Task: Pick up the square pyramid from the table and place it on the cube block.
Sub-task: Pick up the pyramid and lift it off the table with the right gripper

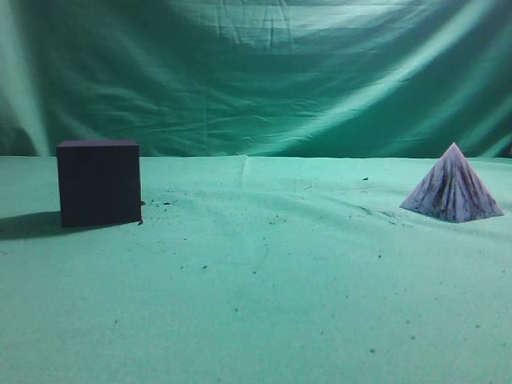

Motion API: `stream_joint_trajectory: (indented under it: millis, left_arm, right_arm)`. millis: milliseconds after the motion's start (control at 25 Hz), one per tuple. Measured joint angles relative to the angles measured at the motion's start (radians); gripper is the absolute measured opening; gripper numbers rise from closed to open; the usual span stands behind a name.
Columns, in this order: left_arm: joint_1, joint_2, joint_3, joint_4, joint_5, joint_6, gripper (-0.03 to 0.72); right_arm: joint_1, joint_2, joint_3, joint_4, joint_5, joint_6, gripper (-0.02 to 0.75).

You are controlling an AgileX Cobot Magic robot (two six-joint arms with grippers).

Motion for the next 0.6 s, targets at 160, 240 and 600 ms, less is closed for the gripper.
stream_joint_trajectory:
  millis: [160,240,600]
  left_arm:
    - [0.000,0.000,0.000,0.000,0.000,0.000,0.000]
    - [0.000,0.000,0.000,0.000,0.000,0.000,0.000]
    - [0.000,0.000,0.000,0.000,0.000,0.000,0.000]
  right_arm:
    - [0.158,0.193,-0.064,-0.143,0.009,0.117,0.000]
    - [0.197,0.286,-0.115,-0.214,0.015,0.171,0.000]
    - [0.217,0.605,-0.315,-0.271,0.056,0.210,0.484]
